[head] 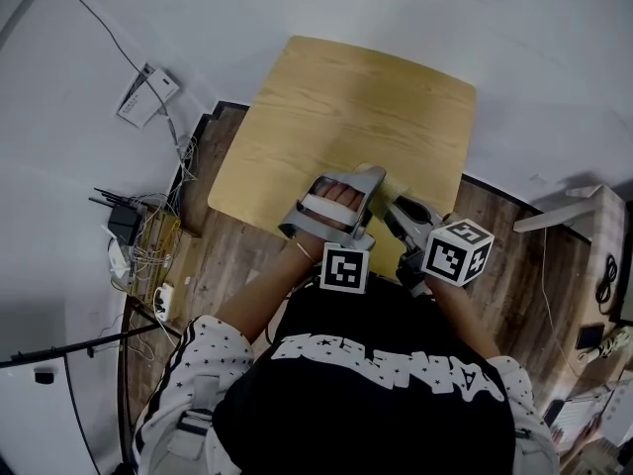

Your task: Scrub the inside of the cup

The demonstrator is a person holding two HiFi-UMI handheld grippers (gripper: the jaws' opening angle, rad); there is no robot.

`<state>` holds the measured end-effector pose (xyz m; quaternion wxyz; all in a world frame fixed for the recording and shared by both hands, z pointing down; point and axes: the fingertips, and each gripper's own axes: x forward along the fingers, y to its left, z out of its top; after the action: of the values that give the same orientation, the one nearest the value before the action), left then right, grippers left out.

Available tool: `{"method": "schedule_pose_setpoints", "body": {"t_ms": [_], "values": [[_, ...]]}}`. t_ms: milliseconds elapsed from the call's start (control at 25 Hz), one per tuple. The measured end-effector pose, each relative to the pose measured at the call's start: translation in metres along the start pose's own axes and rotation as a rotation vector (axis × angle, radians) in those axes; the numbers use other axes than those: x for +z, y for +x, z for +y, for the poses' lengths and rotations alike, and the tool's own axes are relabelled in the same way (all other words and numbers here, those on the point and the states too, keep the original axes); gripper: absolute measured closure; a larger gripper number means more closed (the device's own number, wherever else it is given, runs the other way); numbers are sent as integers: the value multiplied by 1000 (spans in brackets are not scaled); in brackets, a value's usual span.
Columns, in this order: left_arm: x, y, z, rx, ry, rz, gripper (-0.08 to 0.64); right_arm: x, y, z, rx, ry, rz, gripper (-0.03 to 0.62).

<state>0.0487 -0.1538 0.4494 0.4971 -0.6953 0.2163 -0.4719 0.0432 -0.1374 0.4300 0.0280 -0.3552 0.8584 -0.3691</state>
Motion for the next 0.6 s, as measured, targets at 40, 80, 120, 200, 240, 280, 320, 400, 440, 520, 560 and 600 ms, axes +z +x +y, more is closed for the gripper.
{"method": "schedule_pose_setpoints", "body": {"t_ms": [40,80,120,200,240,280,320,400,440,520,560,600], "values": [[-2,-1,-1,-5,-3,5,204,-1,2,2,-8,-40,14,548],[-4,-1,-1,-9,-6,10,204,-2,3,3,-15,-79,26,548],[-5,-2,-2,-14,-12,13,204,-2,4,4,-22,-117,37,548],[-6,-3,-4,-30,-32,18,204,-4,5,7,-36,-194,57,548],[-7,-3,-6,-39,-42,20,204,-5,7,8,-44,-234,69,548],[-9,-4,-7,-48,-52,22,204,-6,8,9,-52,-272,82,548],[-10,-4,-10,-57,-61,22,204,-7,9,10,-60,-309,95,548],[-11,-5,-12,-70,-79,21,204,-10,11,11,-73,-374,119,548],[-12,-6,-13,-73,-85,22,204,-11,12,13,-78,-405,130,548],[-12,-7,-15,-81,-95,24,204,-14,13,14,-89,-469,152,548],[-12,-7,-17,-90,-103,24,204,-15,13,15,-94,-500,164,548],[-12,-8,-18,-100,-111,23,204,-16,13,15,-98,-528,175,548]]}}
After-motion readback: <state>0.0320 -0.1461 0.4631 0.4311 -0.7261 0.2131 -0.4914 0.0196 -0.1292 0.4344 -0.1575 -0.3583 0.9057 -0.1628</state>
